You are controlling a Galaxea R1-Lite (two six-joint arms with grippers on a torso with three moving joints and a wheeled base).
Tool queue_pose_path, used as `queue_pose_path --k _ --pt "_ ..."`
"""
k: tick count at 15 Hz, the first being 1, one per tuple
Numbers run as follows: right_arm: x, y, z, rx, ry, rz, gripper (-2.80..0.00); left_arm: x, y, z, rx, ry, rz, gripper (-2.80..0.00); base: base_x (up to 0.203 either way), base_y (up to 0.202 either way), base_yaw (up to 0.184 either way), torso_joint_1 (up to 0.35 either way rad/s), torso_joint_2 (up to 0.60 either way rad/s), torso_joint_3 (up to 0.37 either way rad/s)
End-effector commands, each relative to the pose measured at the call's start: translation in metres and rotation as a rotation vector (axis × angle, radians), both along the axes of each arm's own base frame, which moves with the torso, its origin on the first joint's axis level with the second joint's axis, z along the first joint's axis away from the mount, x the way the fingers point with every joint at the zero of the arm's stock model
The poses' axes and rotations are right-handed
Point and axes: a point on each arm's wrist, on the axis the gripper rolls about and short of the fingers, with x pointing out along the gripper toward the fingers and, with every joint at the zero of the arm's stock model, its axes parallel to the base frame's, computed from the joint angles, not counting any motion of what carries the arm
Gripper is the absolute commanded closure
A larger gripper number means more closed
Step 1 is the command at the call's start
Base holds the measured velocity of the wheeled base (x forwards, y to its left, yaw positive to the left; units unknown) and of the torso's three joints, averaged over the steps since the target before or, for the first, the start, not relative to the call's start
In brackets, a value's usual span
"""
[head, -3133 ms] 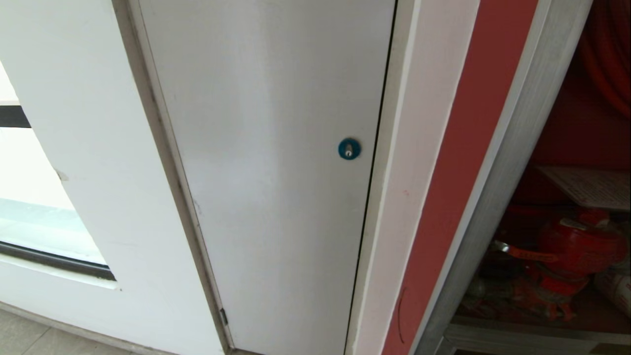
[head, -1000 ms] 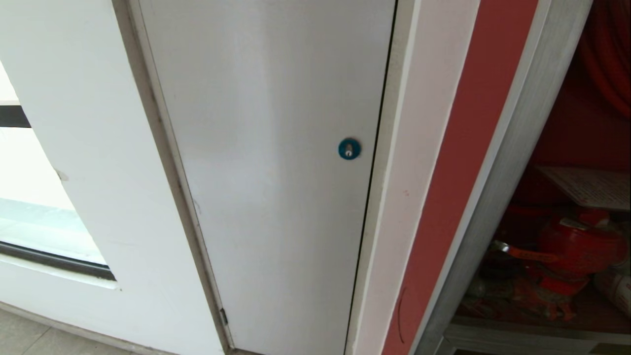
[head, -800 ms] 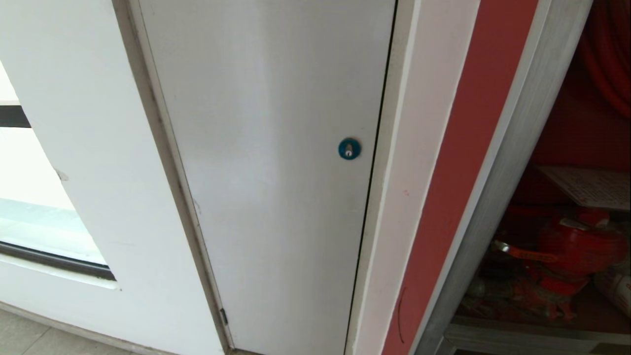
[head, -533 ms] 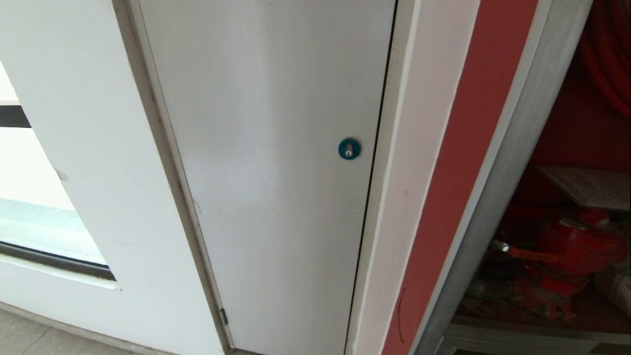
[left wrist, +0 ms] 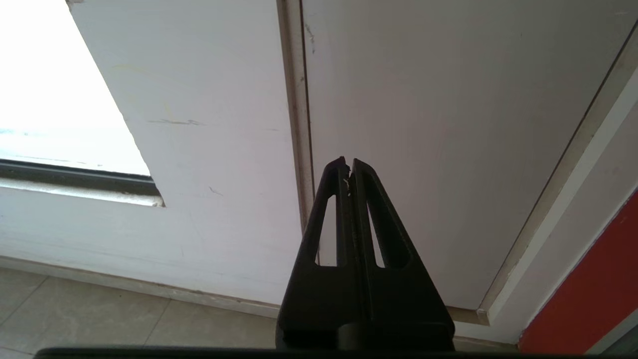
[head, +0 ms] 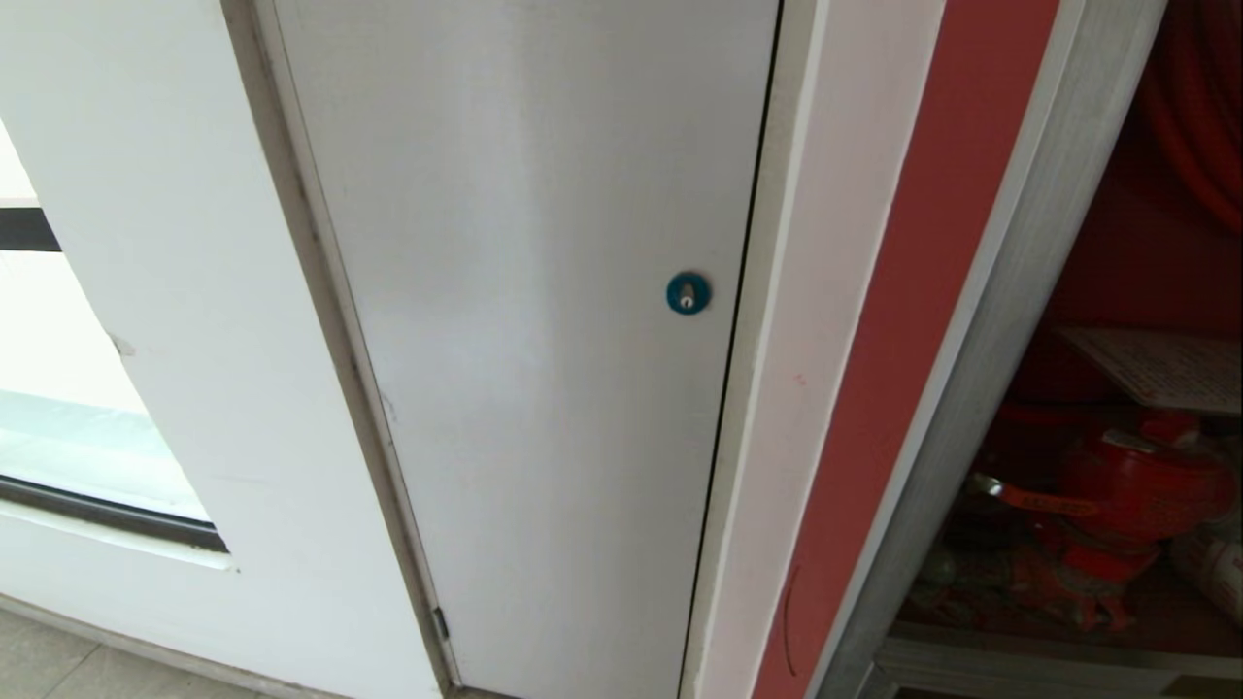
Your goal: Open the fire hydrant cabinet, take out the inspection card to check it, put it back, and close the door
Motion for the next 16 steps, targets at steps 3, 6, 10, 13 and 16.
queue_pose_path --k 3,6,10,13,16 --pt "0.040 -0.004 0.046 -0.046 0.176 -0.186 0.00 0.001 0.000 -0.002 0.000 0.007 0.000 0.00 0.000 0.000 0.000 0.000 0.00 0.000" --pt "0.064 -0.008 0.092 -0.266 0.246 -0.367 0.00 0.001 0.000 -0.002 0.000 0.007 0.000 0.00 0.000 0.000 0.000 0.000 0.00 0.000" --pt "0.089 -0.010 0.116 -0.370 0.336 -0.450 0.00 0.001 0.000 -0.002 0.000 0.007 0.000 0.00 0.000 0.000 0.000 0.000 0.00 0.000" --pt "0.083 -0.012 0.129 -0.478 0.484 -0.467 0.00 0.001 0.000 -0.002 0.000 0.007 0.000 0.00 0.000 0.000 0.000 0.000 0.00 0.000" --pt "0.064 -0.011 0.148 -0.586 0.732 -0.407 0.00 0.001 0.000 -0.002 0.000 0.007 0.000 0.00 0.000 0.000 0.000 0.000 0.00 0.000"
